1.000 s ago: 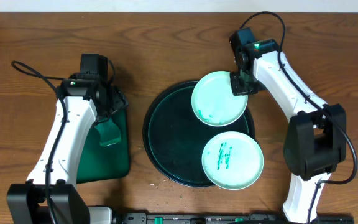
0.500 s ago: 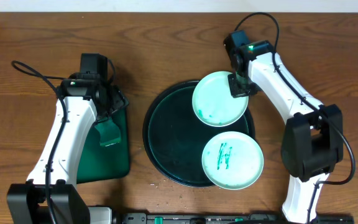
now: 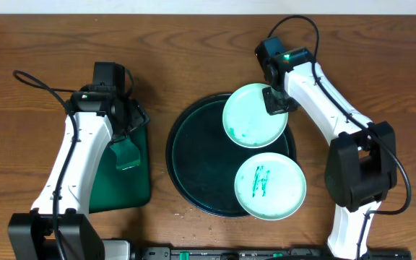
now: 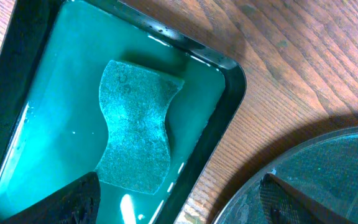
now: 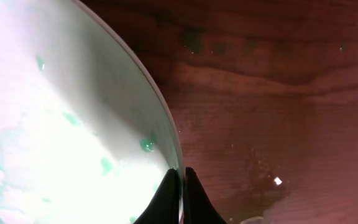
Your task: Clean dirty plates on tray and stack at the side
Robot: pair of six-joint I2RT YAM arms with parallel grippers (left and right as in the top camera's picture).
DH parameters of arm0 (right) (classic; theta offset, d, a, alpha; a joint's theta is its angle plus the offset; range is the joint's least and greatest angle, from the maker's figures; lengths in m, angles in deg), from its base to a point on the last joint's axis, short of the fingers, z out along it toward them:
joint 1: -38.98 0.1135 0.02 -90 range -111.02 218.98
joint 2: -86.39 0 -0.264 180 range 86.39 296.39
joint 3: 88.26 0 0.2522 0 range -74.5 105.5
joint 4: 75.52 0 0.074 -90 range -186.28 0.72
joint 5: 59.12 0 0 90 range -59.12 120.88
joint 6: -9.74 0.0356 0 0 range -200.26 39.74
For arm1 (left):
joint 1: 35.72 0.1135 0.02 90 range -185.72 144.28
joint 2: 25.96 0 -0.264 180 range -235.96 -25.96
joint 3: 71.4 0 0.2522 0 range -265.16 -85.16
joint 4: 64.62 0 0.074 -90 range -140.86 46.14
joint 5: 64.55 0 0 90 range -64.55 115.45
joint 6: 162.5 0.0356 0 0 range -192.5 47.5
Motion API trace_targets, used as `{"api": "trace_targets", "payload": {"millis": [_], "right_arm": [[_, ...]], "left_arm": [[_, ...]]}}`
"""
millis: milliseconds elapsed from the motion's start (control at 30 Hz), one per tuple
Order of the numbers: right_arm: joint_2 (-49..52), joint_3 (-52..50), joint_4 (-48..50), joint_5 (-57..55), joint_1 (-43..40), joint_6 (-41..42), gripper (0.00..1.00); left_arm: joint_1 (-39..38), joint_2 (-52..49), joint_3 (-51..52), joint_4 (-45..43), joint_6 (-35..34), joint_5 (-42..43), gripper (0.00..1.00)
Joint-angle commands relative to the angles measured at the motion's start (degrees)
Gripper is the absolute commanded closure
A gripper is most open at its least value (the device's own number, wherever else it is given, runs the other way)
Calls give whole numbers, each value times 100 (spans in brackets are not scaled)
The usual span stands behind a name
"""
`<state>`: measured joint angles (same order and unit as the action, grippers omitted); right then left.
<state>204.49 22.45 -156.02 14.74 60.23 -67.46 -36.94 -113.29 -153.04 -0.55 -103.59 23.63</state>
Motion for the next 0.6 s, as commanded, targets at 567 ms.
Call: {"api": "trace_targets", "payload": {"millis": [567], "right_arm": [[-328, -13, 232, 181, 199, 199, 99]], "left_arm": [[28, 15, -83, -52, 37, -26, 18]]}}
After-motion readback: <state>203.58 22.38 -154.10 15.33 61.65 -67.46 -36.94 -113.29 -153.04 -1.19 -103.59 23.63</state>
